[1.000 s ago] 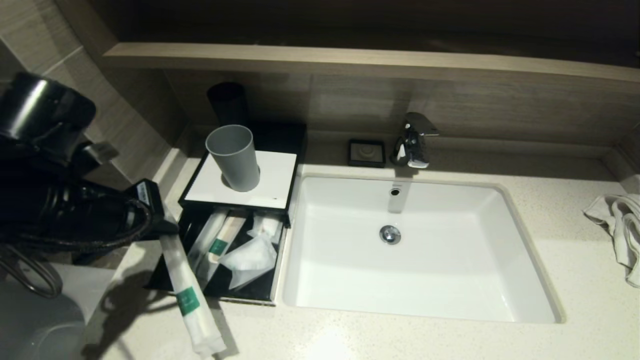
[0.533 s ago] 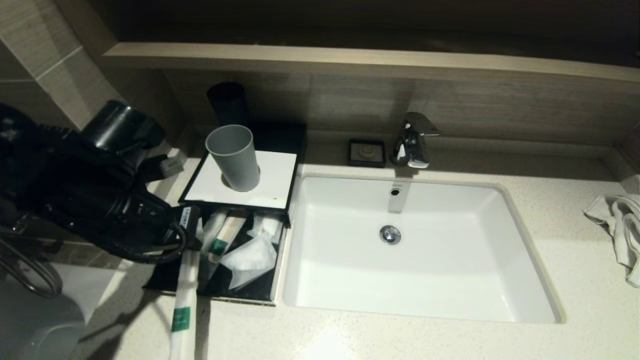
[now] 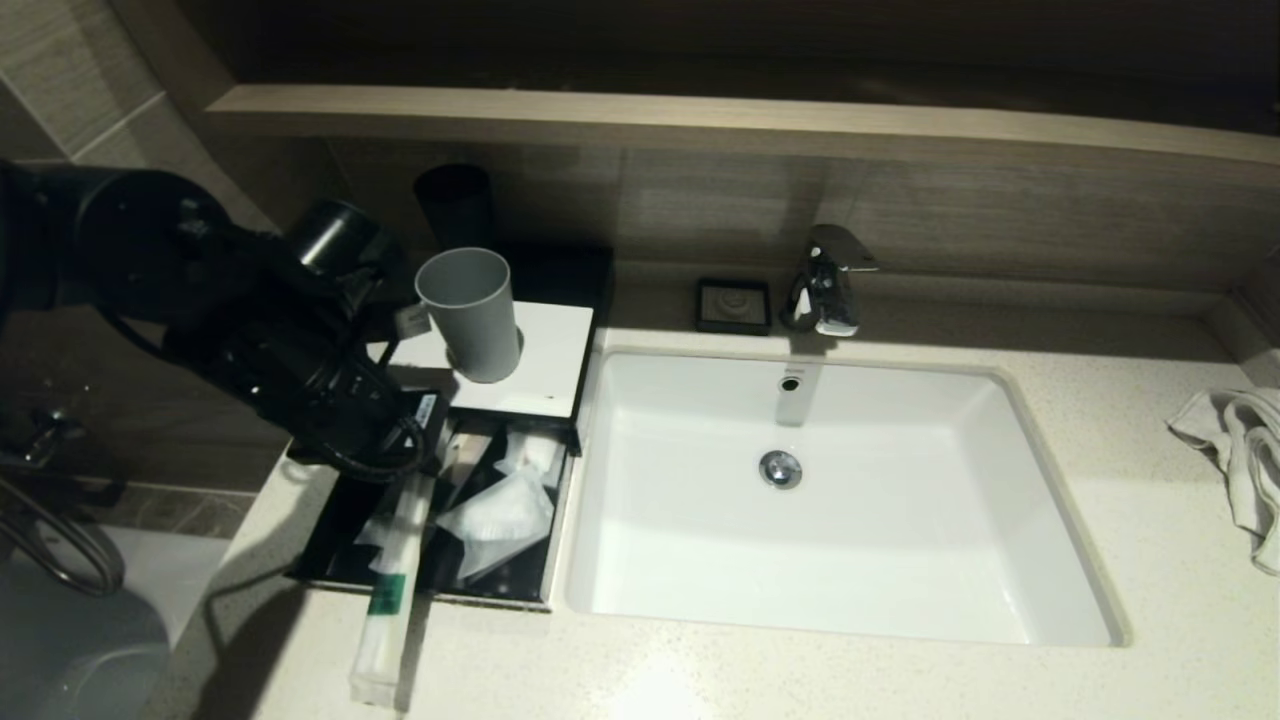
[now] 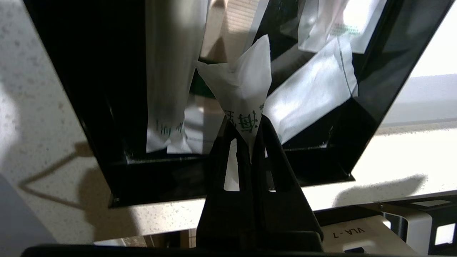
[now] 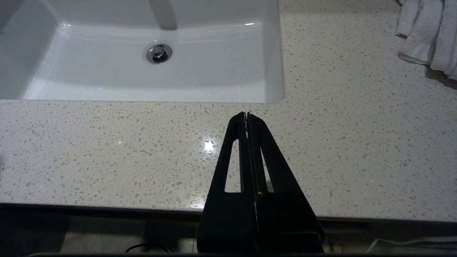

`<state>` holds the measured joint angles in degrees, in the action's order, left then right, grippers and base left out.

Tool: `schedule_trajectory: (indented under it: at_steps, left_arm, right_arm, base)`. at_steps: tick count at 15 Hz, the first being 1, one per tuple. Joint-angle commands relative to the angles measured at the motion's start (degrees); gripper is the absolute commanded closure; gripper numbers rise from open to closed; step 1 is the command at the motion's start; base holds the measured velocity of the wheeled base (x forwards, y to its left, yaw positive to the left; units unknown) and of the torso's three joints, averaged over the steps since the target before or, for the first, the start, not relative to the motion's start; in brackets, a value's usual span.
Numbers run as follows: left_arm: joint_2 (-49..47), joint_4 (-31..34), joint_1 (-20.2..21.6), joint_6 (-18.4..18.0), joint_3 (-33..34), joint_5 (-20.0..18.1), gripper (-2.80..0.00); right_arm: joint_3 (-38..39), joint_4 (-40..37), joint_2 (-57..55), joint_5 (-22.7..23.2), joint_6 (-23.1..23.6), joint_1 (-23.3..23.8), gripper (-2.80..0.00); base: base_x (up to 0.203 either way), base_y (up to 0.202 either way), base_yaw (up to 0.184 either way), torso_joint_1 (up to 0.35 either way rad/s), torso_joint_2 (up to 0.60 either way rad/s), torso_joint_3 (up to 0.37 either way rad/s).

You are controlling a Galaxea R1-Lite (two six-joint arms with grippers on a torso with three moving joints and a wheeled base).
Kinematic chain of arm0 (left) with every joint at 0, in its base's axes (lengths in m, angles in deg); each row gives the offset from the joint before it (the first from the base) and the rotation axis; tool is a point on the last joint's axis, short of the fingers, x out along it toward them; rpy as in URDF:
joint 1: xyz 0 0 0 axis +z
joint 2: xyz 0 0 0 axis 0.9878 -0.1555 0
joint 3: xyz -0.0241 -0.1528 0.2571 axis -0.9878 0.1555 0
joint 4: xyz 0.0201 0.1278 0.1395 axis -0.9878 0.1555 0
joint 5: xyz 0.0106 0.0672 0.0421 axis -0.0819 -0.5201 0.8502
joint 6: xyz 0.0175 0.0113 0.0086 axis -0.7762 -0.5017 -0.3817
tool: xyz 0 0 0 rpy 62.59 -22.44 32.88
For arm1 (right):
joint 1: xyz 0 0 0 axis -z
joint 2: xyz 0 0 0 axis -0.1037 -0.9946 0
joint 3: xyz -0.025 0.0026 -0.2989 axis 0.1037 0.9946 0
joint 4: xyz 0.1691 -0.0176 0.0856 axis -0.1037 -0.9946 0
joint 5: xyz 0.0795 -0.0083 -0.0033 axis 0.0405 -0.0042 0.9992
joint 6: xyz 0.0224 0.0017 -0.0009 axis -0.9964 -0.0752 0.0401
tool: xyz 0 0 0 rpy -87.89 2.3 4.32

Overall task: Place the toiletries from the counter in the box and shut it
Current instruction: Place the bathroom toiletry into the drawer

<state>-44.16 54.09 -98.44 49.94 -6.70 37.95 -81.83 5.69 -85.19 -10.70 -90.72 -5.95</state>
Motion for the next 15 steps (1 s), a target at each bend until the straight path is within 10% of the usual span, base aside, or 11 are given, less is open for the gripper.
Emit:
schedule_trajectory:
  at_steps: [1, 15]
  left_arm:
    - [-3.62, 0.75, -0.08, -0.16, -2.74, -0.04, 0.00]
    - [-3.31, 3.66, -0.29, -1.40, -3.68, -0.31, 0.00]
  right_arm:
    - [0.00, 0.00, 0.00, 0.00, 0.04, 0.09, 0.00]
    - [0.00, 0.00, 0.00, 0.00, 0.04, 0.00, 0.00]
  base:
    - [0.000, 0.000, 0.000, 0.000, 0.00, 0.000]
    - [0.000, 0.000, 0.000, 0.000, 0.00, 0.000]
